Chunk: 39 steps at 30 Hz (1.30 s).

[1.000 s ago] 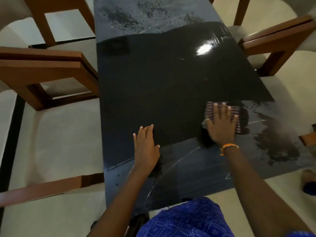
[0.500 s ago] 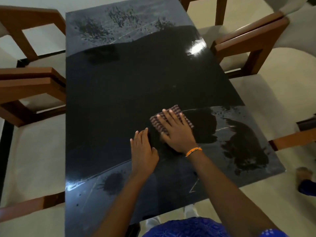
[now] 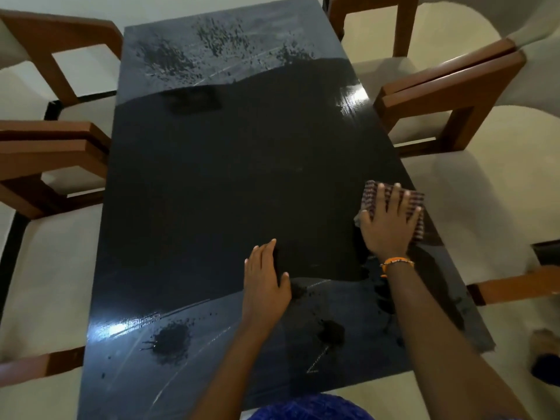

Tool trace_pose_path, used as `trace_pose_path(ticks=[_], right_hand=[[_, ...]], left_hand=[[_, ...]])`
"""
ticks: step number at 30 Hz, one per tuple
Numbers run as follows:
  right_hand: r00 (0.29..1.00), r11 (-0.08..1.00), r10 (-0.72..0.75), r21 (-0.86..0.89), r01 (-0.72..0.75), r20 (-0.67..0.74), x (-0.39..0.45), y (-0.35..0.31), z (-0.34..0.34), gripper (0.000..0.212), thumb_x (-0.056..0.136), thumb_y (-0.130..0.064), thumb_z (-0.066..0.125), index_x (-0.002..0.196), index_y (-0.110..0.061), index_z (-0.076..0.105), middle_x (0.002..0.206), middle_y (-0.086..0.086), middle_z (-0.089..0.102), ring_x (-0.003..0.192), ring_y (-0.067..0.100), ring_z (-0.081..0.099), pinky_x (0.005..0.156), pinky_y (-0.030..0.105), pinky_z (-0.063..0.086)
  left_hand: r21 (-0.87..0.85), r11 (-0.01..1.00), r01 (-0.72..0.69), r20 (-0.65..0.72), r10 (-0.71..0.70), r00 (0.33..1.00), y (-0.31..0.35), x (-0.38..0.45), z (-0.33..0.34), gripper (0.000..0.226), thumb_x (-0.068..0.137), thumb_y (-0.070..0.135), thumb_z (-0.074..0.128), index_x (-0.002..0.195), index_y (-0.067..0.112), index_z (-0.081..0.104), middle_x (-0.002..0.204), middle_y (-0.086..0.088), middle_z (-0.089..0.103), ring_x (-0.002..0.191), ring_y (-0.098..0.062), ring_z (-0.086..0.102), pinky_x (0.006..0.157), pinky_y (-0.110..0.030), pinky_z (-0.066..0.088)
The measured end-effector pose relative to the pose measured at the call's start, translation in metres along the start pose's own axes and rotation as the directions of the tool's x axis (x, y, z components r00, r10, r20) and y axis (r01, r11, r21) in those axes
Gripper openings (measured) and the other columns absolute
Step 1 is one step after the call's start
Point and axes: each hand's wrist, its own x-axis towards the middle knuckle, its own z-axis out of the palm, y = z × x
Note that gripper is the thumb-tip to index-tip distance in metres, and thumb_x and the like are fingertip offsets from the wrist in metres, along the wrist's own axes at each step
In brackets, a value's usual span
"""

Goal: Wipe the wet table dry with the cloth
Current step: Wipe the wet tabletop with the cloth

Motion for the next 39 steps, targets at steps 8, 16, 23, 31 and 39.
trace_pose_path(ticks=[8,16,23,31,39], right_hand=[[0.8,0.817,-0.576,0.085,0.571,0.167,-0.023,-0.209,0.032,0.069,0.093,-0.041,0.038,0.151,-0.02,0.007,0.16,0.012,-0.002,0.147,0.032,-0.003,0.116,0.053,-0.007],[0.576,0.6,-0.791,0.078,0.796,0.205,0.004,-0.24,0.035,0.059,0.096,-0.042,0.034,0.15,-0.028,0.015,0.16,0.002,0.007,0.147,0.022,0.005,0.118,0.045,-0.001],[0.866,0.87,-0.494,0.025,0.493,0.081,0.083,-0.107,0.01,0.062,0.094,-0.04,0.04,0.15,-0.029,0.015,0.16,0.002,0.009,0.147,0.024,0.007,0.117,0.048,0.002],[0.965,0.966,-0.259,0.031,0.259,0.031,0.097,0.019,-0.007,0.062,0.096,-0.038,0.037,0.151,-0.026,0.012,0.16,0.007,0.009,0.147,0.028,0.007,0.118,0.053,0.006],[0.968,0.969,-0.247,-0.007,0.248,0.048,-0.009,0.084,-0.011,0.063,0.095,-0.039,0.036,0.15,-0.025,0.01,0.16,0.008,0.008,0.147,0.028,0.008,0.118,0.051,0.008]], left_hand=[[-0.044,0.995,0.093,-0.087,-0.096,0.992,-0.03,0.015,-0.039,0.067,0.078,-0.001,0.06,0.139,0.006,0.033,0.136,-0.013,0.042,0.13,-0.027,0.037,0.112,-0.039,0.028],[-0.017,0.984,0.176,-0.149,-0.176,0.973,-0.047,0.016,-0.058,0.066,0.08,0.001,0.059,0.14,0.006,0.031,0.134,-0.014,0.041,0.126,-0.026,0.039,0.104,-0.025,0.026],[-0.02,0.995,0.096,-0.081,-0.098,0.992,-0.014,0.016,-0.03,0.065,0.085,0.009,0.056,0.143,0.014,0.026,0.14,-0.008,0.039,0.133,-0.024,0.033,0.112,-0.044,0.029],[0.068,0.998,0.004,0.02,-0.005,1.0,0.007,0.003,0.002,0.081,0.083,0.018,0.064,0.147,0.018,0.015,0.147,-0.007,0.029,0.14,-0.022,0.023,0.119,-0.04,0.014],[0.217,0.971,-0.103,0.193,0.061,0.979,0.025,-0.017,0.043,0.114,0.065,0.038,0.078,0.148,0.026,0.0,0.153,-0.002,0.015,0.145,-0.025,-0.004,0.115,-0.04,-0.003]])
